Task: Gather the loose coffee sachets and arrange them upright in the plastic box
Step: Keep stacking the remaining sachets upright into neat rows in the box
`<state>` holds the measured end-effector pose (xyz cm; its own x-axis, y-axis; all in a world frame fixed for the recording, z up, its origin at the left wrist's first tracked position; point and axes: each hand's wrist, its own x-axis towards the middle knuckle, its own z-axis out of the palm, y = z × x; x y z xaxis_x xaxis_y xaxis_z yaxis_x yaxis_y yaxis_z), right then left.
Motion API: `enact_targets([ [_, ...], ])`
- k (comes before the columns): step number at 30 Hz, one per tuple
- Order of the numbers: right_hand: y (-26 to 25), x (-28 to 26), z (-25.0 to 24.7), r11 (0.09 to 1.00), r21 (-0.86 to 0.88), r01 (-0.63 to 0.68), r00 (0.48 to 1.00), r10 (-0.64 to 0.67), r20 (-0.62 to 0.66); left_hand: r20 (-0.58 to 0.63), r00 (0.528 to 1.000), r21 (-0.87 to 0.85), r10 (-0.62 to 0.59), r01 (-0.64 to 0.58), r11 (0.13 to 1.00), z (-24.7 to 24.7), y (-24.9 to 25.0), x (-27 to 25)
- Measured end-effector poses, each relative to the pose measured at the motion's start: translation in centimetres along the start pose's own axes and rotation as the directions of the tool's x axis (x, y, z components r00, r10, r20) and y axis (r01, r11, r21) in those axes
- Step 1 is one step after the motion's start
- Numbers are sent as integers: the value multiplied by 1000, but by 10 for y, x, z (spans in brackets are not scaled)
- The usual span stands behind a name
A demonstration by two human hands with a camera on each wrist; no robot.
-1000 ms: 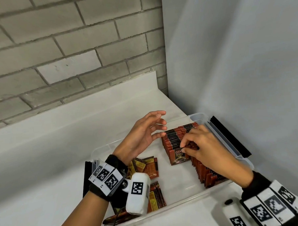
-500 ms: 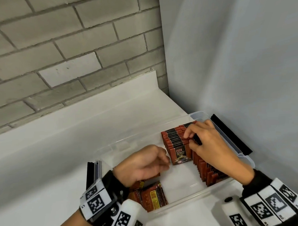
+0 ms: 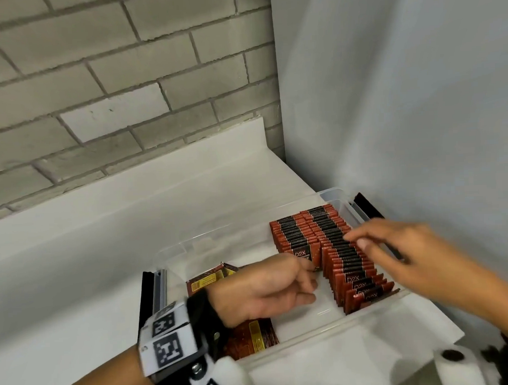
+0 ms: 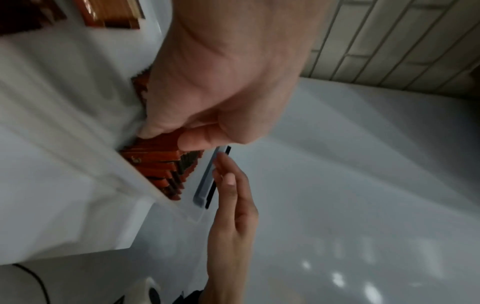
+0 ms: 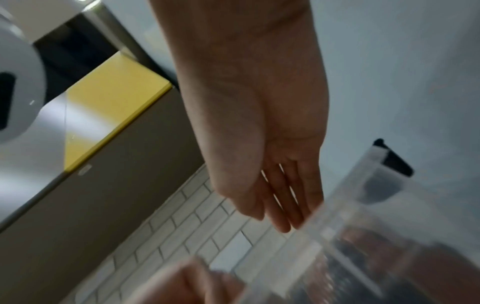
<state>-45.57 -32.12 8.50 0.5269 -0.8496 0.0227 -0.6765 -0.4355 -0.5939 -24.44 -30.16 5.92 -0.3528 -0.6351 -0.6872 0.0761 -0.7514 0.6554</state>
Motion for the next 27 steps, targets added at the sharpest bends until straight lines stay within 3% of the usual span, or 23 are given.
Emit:
enact_targets([
  [3, 4, -5, 19, 982, -181, 57, 980, -21, 197, 3, 1000, -14, -21, 21, 1000, 16, 1, 16],
  [6, 6, -6, 33, 952, -287, 106, 970, -35, 243, -46, 999, 30, -5, 7, 1000, 26, -1, 24],
  [10, -6, -4, 31, 956, -285, 68, 956, 19, 293, -45, 999, 49, 19, -17, 999, 34, -2, 31],
  [15, -5, -14, 18, 968, -245, 52, 961, 18, 277, 65, 998, -5, 1, 0, 1000, 25, -1, 24],
  [19, -12, -28, 11, 954, -294, 56, 934, 54, 353, 134, 991, 4, -23, 22, 1000, 31, -6, 17],
  [27, -15, -35, 6, 964, -262, 53, 967, 17, 256, 107, 994, -51, -37, 43, 998, 38, -4, 13],
])
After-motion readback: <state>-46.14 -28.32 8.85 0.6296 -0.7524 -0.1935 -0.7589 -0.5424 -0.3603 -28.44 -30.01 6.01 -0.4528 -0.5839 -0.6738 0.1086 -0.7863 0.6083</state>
